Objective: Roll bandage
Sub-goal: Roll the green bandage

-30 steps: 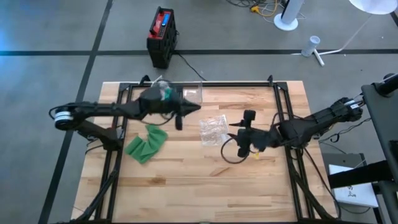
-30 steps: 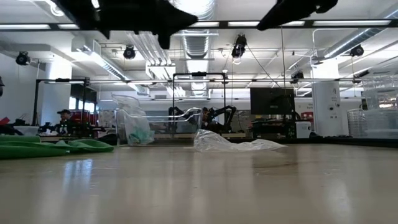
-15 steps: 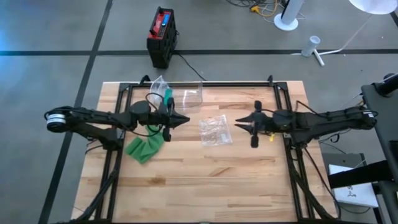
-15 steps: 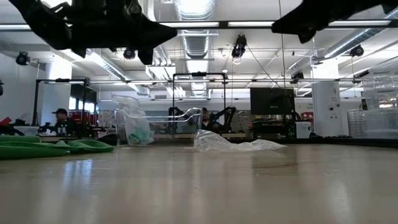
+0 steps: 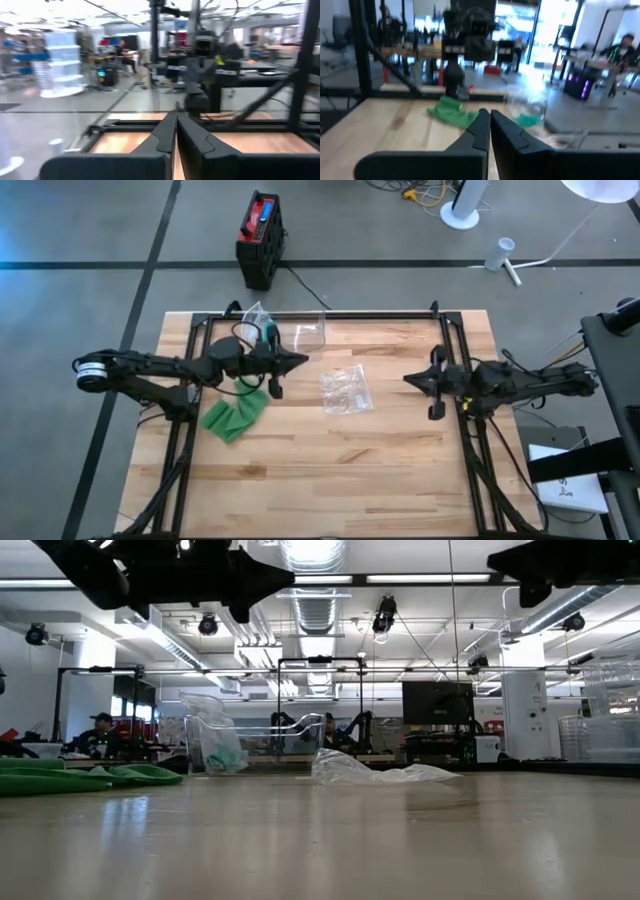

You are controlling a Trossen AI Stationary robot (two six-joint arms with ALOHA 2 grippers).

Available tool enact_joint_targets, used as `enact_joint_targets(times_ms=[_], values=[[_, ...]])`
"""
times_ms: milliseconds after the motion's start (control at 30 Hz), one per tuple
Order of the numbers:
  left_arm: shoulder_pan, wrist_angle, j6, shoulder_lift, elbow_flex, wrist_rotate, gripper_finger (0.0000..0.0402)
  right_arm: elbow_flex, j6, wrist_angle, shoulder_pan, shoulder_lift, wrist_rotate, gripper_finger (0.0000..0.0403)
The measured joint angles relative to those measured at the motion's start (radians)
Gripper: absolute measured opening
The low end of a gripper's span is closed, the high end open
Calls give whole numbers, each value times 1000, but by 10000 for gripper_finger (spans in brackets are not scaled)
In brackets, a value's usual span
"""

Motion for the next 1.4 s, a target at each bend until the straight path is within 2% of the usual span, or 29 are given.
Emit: enact_joint_targets(times_ms=[133, 367, 833, 1000, 1133, 1400], values=[[0, 0, 14, 0, 27, -61, 2, -32, -36, -55, 0, -129, 1, 1], [0, -1, 12, 0, 63, -69, 7, -74, 33, -174, 0, -324, 0, 1], [-7, 3, -35, 116, 173, -35, 7, -79, 105, -171, 0, -266, 7, 3], [-8, 0, -34, 163, 210, -34, 1, -79, 313, -173, 0, -267, 6, 1], [-8, -1, -4, 193, 236, -34, 7, -79, 399, -172, 0, -267, 8, 3], [-14, 10, -1, 212, 282, -33, 8, -79, 393, -172, 0, -267, 8, 1]])
